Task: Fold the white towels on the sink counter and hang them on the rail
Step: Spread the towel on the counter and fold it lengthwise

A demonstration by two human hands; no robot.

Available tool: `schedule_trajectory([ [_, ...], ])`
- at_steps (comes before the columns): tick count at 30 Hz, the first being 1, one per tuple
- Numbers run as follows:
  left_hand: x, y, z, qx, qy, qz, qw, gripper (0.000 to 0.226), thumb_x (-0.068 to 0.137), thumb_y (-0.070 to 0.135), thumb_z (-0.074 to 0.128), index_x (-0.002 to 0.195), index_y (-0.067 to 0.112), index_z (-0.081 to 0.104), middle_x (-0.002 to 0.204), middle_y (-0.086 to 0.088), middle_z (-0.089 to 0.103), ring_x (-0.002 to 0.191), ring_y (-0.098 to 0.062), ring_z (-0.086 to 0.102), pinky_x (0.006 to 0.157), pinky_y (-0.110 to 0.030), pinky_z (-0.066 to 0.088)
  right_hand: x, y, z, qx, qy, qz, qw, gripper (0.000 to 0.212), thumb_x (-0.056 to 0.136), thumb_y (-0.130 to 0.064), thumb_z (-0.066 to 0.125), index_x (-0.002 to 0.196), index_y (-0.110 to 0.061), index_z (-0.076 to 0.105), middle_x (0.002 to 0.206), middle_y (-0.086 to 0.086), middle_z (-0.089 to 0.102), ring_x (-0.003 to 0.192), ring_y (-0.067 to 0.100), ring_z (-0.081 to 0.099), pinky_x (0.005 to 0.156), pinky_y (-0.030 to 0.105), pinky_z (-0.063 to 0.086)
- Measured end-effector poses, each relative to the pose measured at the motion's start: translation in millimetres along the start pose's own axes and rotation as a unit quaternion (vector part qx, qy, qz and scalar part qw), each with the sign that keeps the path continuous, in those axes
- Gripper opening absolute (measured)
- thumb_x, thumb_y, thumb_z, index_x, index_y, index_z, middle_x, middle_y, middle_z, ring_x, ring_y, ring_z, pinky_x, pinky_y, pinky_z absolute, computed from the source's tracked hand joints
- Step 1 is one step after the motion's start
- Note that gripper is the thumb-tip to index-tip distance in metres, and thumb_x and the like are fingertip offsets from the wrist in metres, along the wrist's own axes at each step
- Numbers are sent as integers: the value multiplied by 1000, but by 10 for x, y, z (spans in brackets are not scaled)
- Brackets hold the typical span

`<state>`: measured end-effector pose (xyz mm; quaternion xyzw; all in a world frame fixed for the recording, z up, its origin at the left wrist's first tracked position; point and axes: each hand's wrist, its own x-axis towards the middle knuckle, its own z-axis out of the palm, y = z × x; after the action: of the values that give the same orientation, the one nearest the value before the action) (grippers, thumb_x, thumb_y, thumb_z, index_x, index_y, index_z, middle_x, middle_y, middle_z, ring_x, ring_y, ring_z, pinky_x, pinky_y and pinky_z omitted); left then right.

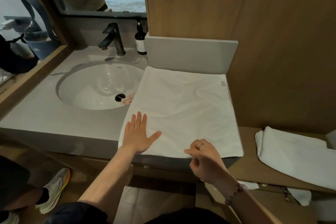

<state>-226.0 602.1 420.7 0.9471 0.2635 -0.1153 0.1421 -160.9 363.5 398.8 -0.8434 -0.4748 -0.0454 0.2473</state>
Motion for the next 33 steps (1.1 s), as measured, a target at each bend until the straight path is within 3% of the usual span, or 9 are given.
schedule_trajectory([
  [2, -5, 5, -21, -1, -6, -4, 1000, 88, 89, 68, 26, 150, 15, -11, 156, -5, -22, 143, -23, -21, 117, -40, -7, 1, -6, -78, 2, 33, 33, 999, 25, 66, -22, 66, 89, -17, 75, 87, -2, 66, 80, 19, 62, 71, 23, 44],
  [4, -2, 52, -23, -7, -9, -17, 1000, 87, 90, 67, 24, 150, 15, -11, 156, -6, -22, 143, -24, -22, 116, -41, -9, 37, 10, -234, 1, 97, 153, 983, 33, 73, -37, 54, 96, -20, 73, 99, -1, 65, 97, 19, 57, 86, 30, 37],
  [7, 5, 190, 32, -13, 26, -35, 999, 82, 92, 64, 19, 150, 14, -9, 156, -8, -19, 144, -25, -19, 116, -43, -10, 61, 185, -449, -7, 140, 365, 920, 35, 84, -38, 58, 113, -18, 63, 117, 3, 54, 114, 22, 44, 94, 35, 29],
  [11, 36, 295, 125, -10, 74, -39, 996, 77, 93, 61, 16, 151, 14, -6, 158, -8, -14, 145, -25, -15, 115, -44, -10, -33, 460, -468, -3, 113, 509, 853, 46, 84, -45, 60, 117, -12, 58, 117, 8, 57, 112, 26, 49, 95, 41, 40],
  [20, 99, 323, 123, -4, 61, -58, 996, 76, 93, 61, 13, 150, 15, -9, 157, -10, -16, 144, -25, -17, 115, -46, -8, -106, 625, -468, 30, 121, 512, 850, 15, 93, -30, 53, 83, -19, 53, 72, -2, 58, 76, 21, 56, 82, 34, 43],
  [24, 97, 325, 110, 1, 56, -58, 997, 76, 93, 61, 13, 149, 15, -11, 157, -9, -18, 144, -25, -18, 115, -46, -9, -130, 614, -481, 71, 138, 498, 853, 19, 92, -33, 56, 93, -15, 53, 73, 1, 59, 70, 22, 58, 67, 36, 51],
  [27, 102, 336, 104, 3, 50, -57, 997, 76, 94, 60, 12, 149, 15, -12, 156, -10, -19, 144, -25, -19, 115, -46, -9, -112, 622, -544, 99, 61, 501, 858, 34, 86, -49, 59, 102, -22, 46, 84, -2, 58, 79, 20, 59, 63, 29, 45],
  [30, 119, 344, 100, 7, 48, -62, 997, 76, 93, 60, 12, 149, 15, -12, 156, -10, -19, 144, -26, -18, 115, -47, -8, -101, 633, -558, 95, -4, 492, 866, 31, 86, -46, 61, 100, -25, 43, 84, -3, 56, 75, 16, 57, 55, 24, 38],
  [33, 124, 343, 99, 10, 48, -61, 997, 76, 93, 61, 12, 149, 15, -13, 156, -10, -19, 144, -26, -18, 115, -47, -8, -123, 685, -550, 97, 17, 488, 867, 20, 90, -36, 59, 82, -22, 47, 70, -3, 50, 64, 13, 50, 55, 24, 37],
])
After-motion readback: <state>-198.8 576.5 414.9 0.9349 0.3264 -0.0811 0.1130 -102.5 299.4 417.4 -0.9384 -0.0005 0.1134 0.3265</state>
